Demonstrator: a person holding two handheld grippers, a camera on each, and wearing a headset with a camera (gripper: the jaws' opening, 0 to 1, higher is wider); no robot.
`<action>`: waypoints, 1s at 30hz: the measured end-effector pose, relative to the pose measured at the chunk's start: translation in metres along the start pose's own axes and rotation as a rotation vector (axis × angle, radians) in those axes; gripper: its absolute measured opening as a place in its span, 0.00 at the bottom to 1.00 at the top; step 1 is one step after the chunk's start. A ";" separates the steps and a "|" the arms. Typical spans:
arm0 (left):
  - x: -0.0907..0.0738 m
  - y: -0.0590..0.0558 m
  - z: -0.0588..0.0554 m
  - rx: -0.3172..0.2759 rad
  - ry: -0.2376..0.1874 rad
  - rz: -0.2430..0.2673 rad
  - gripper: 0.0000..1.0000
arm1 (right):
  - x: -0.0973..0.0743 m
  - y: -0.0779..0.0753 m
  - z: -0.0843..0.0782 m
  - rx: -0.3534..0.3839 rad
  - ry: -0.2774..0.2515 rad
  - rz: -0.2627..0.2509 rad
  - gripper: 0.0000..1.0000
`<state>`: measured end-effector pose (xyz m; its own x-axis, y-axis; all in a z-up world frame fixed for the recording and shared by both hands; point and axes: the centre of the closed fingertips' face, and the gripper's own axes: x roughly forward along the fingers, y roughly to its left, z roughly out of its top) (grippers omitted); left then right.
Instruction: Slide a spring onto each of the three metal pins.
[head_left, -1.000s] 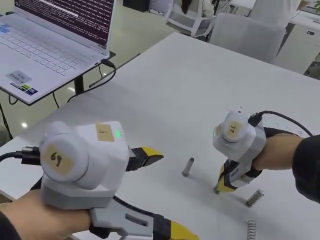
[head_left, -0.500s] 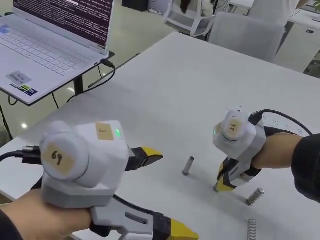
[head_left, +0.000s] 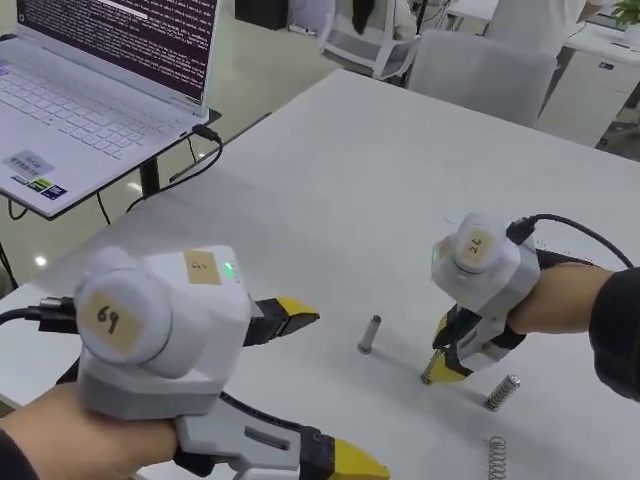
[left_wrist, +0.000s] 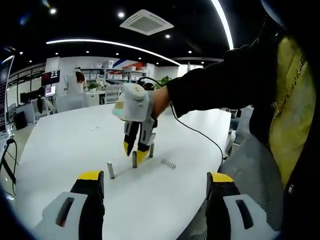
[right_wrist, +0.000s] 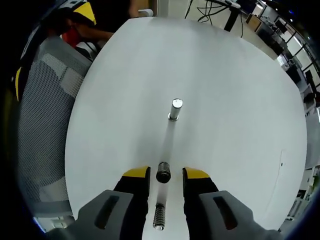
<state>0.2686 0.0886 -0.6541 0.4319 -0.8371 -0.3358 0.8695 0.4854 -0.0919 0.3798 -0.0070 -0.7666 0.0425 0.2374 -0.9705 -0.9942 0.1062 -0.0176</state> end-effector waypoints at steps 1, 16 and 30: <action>0.000 0.000 0.000 0.000 0.000 0.000 0.81 | -0.001 0.000 0.000 0.001 -0.005 -0.003 0.24; 0.000 0.005 0.003 0.013 0.013 -0.007 0.80 | -0.036 -0.002 0.001 0.077 -0.131 -0.093 0.31; 0.000 0.003 0.005 0.028 0.030 -0.013 0.80 | -0.084 0.007 0.007 0.113 -0.274 -0.209 0.34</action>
<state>0.2729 0.0886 -0.6494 0.4131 -0.8354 -0.3624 0.8817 0.4665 -0.0702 0.3700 -0.0191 -0.6840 0.2839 0.4475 -0.8480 -0.9446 0.2826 -0.1671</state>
